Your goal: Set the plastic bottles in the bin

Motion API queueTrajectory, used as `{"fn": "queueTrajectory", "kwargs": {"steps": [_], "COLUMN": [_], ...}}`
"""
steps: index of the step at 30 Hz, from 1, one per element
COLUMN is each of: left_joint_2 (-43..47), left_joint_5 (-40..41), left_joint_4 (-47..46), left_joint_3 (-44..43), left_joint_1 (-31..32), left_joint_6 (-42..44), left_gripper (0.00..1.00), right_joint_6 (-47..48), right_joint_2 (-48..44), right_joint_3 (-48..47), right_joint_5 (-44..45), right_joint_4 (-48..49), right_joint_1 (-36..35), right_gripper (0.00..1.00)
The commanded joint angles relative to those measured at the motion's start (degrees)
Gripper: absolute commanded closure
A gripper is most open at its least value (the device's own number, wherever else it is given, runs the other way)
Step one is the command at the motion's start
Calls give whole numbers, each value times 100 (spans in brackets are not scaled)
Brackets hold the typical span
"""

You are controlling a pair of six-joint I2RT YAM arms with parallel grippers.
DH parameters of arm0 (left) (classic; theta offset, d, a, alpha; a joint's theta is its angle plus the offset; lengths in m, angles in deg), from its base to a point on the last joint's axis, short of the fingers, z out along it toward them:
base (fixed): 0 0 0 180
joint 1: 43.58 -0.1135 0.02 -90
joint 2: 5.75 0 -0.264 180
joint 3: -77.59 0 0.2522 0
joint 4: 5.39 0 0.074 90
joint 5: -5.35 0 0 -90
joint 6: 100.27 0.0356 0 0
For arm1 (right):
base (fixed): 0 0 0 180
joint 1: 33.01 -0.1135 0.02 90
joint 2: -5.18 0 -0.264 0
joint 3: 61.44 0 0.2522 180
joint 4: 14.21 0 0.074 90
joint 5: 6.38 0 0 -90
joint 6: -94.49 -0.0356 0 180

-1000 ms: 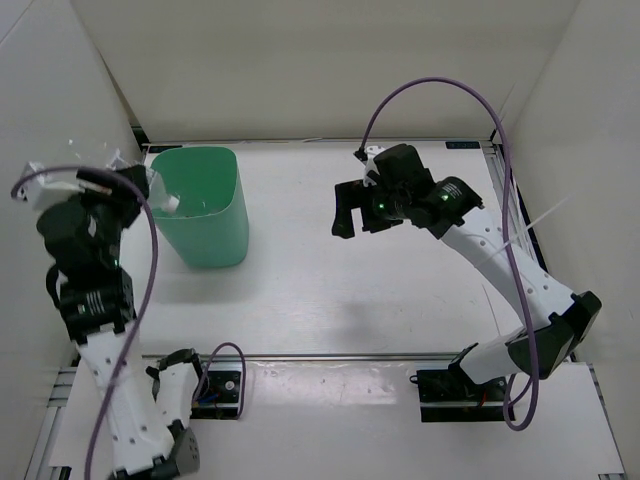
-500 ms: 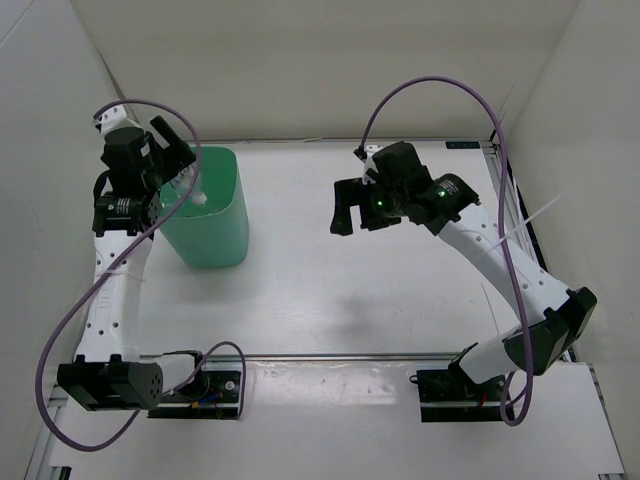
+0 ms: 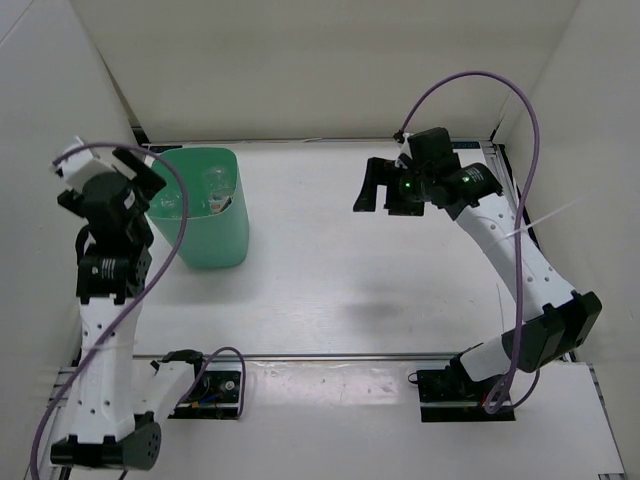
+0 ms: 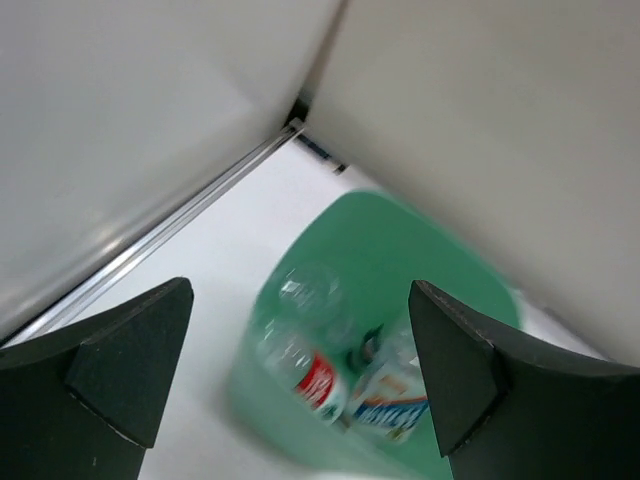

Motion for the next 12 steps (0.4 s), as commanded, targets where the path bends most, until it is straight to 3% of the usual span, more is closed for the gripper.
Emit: {"fn": "queueTrajectory", "kwargs": {"steps": [1, 8, 12], "left_joint_2": [717, 1150, 1150], "left_joint_5": [653, 1732, 2514], "left_joint_4": [696, 2453, 2508], "left_joint_3": [785, 1770, 2376], "left_joint_1": [26, 26, 26], "left_joint_6": [-315, -1570, -2187], "left_gripper": [0, 0, 0], "right_joint_6": [-264, -379, -519], "right_joint_2": [-266, -715, -785], "right_joint_3": [141, 756, 880], "right_joint_5": [13, -319, -312], "right_joint_4": [-78, 0, -61], "right_joint_1": [321, 753, 753], "right_gripper": [0, 0, 0]}}
